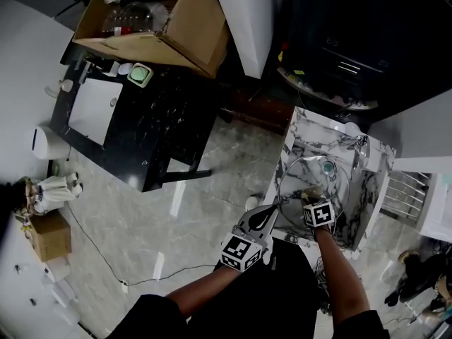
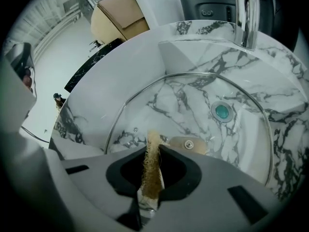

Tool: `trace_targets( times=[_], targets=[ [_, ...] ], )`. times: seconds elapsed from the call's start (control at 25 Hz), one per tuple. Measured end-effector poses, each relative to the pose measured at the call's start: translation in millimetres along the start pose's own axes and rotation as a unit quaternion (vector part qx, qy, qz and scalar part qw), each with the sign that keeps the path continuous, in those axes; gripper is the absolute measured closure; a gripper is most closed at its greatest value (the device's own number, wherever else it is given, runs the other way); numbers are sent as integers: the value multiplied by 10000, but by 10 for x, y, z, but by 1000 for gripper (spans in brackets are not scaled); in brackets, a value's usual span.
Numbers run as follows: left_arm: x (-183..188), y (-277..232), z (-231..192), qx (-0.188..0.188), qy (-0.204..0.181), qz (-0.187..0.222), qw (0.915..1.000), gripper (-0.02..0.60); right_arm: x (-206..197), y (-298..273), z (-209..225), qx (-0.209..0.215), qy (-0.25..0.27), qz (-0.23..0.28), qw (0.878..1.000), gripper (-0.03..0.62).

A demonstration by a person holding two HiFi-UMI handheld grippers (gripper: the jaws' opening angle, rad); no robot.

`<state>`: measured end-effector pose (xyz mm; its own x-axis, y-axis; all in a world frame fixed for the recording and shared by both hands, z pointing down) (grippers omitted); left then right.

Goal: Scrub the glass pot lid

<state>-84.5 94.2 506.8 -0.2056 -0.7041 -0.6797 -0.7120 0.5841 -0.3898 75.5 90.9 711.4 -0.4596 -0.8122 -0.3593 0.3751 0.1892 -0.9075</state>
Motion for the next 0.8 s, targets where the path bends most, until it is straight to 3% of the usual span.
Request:
trace_targets(
  times=[0.64, 0.8],
  targets=[
    [188, 49, -277, -16, -51, -88, 9999, 565, 363, -175, -261, 102, -42, 57, 9999, 537],
    [293, 11, -317, -67, -144, -96, 9998, 565, 487, -194, -288, 188, -147, 285, 9993, 537]
  ],
)
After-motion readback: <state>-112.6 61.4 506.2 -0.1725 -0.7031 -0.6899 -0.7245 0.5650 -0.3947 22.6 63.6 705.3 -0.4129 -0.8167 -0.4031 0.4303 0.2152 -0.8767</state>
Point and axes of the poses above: the fingertips, and each gripper's own axes: y backward along the fingers, z to its right, x out of its top, the point moved 4 cm from there along y, backward along the fingers, and after that the axes turned 14 degrees about y, right-handed, at the moved point
